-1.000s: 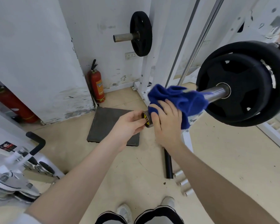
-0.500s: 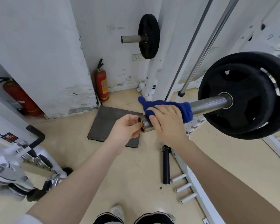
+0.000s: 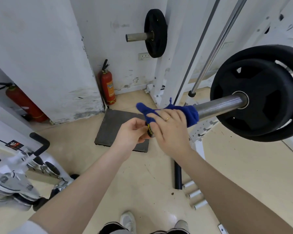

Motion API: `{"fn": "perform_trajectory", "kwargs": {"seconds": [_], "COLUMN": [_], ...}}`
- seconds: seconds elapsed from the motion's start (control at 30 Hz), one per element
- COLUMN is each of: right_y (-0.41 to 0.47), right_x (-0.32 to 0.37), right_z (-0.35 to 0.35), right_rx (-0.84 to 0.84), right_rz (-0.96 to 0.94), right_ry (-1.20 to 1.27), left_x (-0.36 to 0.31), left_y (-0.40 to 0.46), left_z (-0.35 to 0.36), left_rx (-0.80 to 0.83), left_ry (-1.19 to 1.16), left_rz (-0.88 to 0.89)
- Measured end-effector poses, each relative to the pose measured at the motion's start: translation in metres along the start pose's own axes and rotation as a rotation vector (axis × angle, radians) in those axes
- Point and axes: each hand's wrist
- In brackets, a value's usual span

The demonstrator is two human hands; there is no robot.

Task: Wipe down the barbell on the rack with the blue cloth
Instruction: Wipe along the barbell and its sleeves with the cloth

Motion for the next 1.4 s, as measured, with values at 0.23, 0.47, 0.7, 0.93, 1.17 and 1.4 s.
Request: {"fn": "perform_trajectory", "kwargs": {"seconds": [0.23,0.47,0.7,0.93,1.17,1.4], "right_y": [0.014,0.058,0.027,0.075,0.059,0.058], "right_x": [-0.075,-0.072,0.019,0.002,0.007,0.016], "right_z": [-0.013,-0.022,-0.019,-0.015,-0.007,-0.023], "right_rx": [0.103,0.243,0.33,0.776,0.55,0.829], "right_rz": [-0.224,0.402,-0.13,-0.521,-0.707,-0.131], "right_ry": [-0.094,-0.161,0.018,0.077,0.062,0.711], "left_x": [-0.013,-0.01,-0.009,0.0,0.004,-0.009], "left_y": [-0.01,-0.022,-0.031,-0.05,-0.059,-0.055], "left_z": [0.009,0.017,0.023,0.012,-0.014,-0.014], "left_rx": [-0.042,-0.081,-0.157,-0.447,-0.521,-0.519], "left_ry": [0.017,0.128,-0.149,-0.181,-0.169,-0.114], "left_rz": [-0.056,-0.006,-0.048,-0.228,-0.251,-0.14]}}
Point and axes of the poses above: each hand's wrist, its own y-axis towards the middle knuckle, its own z-axis out of the palm, x = y × z, and after that the axes turned 9 degrees about z, right-handed
